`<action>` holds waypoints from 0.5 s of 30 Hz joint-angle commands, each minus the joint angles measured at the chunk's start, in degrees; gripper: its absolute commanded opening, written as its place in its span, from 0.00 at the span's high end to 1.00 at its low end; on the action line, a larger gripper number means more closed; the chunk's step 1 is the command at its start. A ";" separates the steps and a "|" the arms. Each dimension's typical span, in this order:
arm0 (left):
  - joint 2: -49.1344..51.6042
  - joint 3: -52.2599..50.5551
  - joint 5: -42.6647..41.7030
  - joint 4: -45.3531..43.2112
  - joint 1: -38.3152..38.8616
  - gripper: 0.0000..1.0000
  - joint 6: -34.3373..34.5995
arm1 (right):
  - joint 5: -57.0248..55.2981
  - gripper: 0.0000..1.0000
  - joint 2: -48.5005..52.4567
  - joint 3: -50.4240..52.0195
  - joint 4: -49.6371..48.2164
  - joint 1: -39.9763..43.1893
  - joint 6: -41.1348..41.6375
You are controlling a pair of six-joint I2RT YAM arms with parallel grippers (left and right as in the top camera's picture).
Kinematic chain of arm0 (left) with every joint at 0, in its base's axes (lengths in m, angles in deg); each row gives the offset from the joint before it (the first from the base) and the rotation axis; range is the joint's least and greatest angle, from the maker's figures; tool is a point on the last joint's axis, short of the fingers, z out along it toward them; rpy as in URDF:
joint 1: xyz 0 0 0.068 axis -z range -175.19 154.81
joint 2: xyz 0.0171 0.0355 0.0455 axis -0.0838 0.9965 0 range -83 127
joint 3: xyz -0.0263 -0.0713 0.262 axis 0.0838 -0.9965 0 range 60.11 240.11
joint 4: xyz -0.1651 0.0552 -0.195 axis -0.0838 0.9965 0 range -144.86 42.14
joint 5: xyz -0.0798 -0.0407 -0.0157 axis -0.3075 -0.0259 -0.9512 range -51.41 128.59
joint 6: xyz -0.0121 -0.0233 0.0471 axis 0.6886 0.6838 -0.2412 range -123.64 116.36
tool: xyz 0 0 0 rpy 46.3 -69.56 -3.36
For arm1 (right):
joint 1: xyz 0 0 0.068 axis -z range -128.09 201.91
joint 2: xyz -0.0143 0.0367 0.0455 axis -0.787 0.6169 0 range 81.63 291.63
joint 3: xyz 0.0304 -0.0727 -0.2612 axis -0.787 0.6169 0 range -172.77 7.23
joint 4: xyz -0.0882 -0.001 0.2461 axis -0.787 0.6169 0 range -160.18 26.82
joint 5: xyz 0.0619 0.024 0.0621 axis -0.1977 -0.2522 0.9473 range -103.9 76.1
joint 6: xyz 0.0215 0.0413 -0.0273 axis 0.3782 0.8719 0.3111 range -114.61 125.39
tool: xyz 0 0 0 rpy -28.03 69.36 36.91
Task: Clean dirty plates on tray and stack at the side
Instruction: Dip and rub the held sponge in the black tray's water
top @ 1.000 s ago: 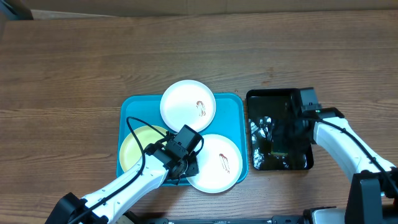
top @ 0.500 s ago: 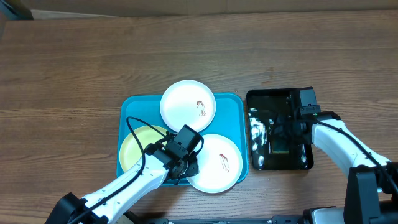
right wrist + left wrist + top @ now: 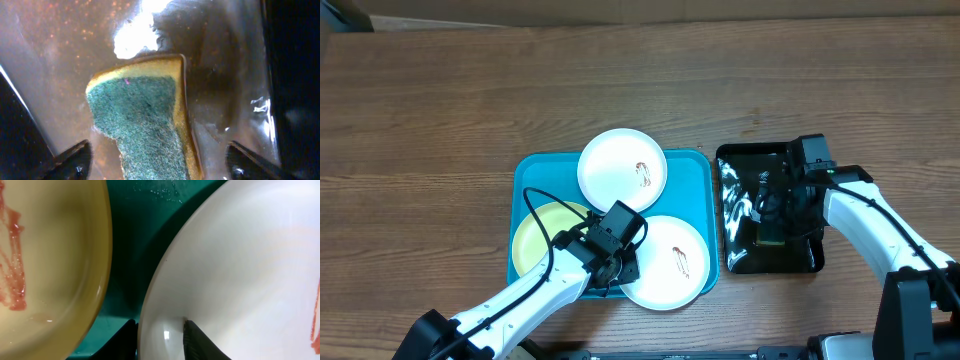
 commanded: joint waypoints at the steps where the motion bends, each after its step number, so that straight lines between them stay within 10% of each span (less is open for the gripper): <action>1: -0.22 -0.55 2.43 -0.07 0.42 0.68 1.20 | -0.02 0.25 0.15 1.36 -0.63 0.04 0.04; 6: -0.22 -0.55 2.60 -0.31 0.42 0.83 1.18 | 0.00 0.48 0.15 4.04 -2.45 0.04 0.04; 9: -0.22 -0.55 2.54 -0.59 0.42 0.95 1.18 | -0.02 0.96 0.13 4.02 -1.99 0.07 0.04; 15: -0.24 -0.55 2.21 -1.09 0.44 0.96 0.00 | -0.02 0.96 -0.70 -2.01 5.95 0.11 0.02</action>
